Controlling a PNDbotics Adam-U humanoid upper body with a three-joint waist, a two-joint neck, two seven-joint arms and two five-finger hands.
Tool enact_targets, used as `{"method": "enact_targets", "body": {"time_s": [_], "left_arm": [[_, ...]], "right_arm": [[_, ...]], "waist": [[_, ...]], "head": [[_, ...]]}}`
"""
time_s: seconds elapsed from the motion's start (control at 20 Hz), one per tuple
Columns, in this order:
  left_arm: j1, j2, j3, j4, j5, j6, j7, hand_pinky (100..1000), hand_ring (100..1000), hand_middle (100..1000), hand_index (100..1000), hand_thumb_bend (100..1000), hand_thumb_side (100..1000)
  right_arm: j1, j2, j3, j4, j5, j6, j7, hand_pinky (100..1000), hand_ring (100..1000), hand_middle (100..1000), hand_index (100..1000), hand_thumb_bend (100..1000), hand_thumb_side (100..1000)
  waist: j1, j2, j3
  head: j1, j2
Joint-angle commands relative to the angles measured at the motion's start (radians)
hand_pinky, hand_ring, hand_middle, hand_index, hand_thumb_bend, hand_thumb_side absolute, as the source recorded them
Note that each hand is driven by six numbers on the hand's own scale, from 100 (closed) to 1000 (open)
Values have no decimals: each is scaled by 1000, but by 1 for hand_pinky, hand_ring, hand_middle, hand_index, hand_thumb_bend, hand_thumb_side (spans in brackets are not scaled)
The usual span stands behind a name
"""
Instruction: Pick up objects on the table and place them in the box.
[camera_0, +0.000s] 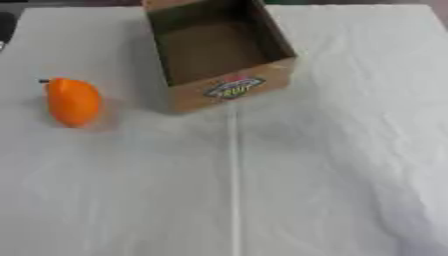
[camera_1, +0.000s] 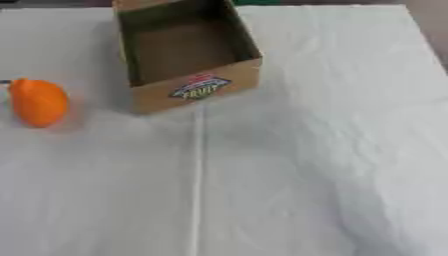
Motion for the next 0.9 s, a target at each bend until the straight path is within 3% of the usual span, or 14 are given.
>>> {"method": "enact_targets", "body": {"time_s": [0.05, 0.15, 0.2, 0.25, 0.3, 0.4, 0.6, 0.9], "left_arm": [[-17, 24, 9, -11, 3, -2, -7, 505, 711, 782, 890, 355, 943], [-21, 32, -2, -5, 2, -10, -32, 512, 730, 804, 925, 522, 942], [-28, 40, -11, 0, -10, -19, -61, 514, 734, 809, 930, 556, 942], [-38, 46, -18, 3, -29, -29, -93, 518, 741, 813, 916, 745, 952], [-53, 52, -28, 7, -51, -41, -132, 517, 741, 813, 915, 761, 950], [-88, 57, -53, 18, -92, -56, -221, 513, 743, 816, 914, 967, 943], [-160, 54, -106, 36, -150, -80, -388, 508, 746, 817, 915, 1000, 957], [-233, 50, -188, 86, -162, -130, -553, 512, 758, 834, 941, 1000, 934]], "right_arm": [[-6, -31, -7, -14, -2, -2, 0, 777, 804, 763, 844, 100, 1000], [-6, -31, -7, -14, -2, -2, 0, 777, 805, 763, 844, 100, 1000], [-5, -32, -7, -14, -2, -2, 0, 777, 805, 763, 844, 100, 1000], [-4, -32, -6, -14, -2, -1, 0, 777, 805, 763, 844, 100, 1000], [-3, -32, -6, -14, -2, -1, 1, 777, 805, 763, 844, 100, 1000], [-3, -31, -5, -14, -3, -1, 2, 778, 805, 763, 844, 100, 1000], [0, -30, -2, -14, -5, 1, 5, 778, 805, 762, 843, 100, 1000], [2, -28, 0, -14, -11, 3, 7, 778, 805, 762, 843, 100, 1000]], "waist": [[1, -18, -1], [1, -19, -1], [1, -19, 0], [0, -20, 1], [0, -21, 2], [0, -23, 5], [-1, -28, 11], [-2, -43, 21]], "head": [[-7, -8], [-6, -12], [-7, -14], [-8, -14], [-9, -13], [-9, -9], [7, 3], [37, 1]]}}
